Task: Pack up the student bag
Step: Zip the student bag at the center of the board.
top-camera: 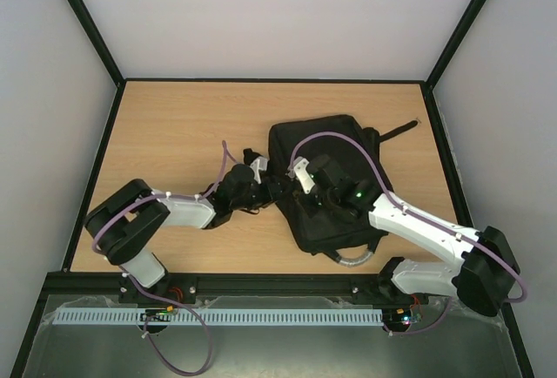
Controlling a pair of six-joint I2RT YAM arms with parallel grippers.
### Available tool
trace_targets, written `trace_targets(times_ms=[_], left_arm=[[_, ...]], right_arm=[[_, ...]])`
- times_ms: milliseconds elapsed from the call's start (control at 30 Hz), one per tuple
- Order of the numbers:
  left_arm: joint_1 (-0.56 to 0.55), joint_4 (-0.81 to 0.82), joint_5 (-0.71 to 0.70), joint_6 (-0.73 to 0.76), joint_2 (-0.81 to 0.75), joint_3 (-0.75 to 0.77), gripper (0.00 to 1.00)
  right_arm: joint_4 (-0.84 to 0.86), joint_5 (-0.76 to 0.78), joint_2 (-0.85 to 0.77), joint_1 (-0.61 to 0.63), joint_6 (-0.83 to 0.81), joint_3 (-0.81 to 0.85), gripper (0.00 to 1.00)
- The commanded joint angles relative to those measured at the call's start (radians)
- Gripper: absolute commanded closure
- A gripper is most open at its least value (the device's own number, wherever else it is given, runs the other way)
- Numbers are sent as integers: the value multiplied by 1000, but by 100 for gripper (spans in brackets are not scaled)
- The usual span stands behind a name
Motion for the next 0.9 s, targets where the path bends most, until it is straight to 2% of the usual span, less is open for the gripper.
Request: trace_targets(times_ms=[0, 33, 200, 233, 433, 867], left_arm=[[-25, 73, 20, -12, 66, 76, 51], [-26, 74, 22, -15, 84, 91, 56], [-38, 69, 21, -28, 152, 150, 93], [-40, 68, 15, -32, 158, 154, 97], [-40, 52, -24, -31, 145, 136, 98], [4, -56, -115, -11, -1, 15, 98]], right_arm=[[42, 3, -36, -36, 23, -17, 99], [35, -1, -36, -40, 21, -18, 99], [-6, 7, -47, -54, 0, -19, 99], [-8, 13, -53, -58, 0, -24, 99], [5, 24, -93, -106, 18, -42, 99], [29, 53, -166, -265, 47, -79, 99]])
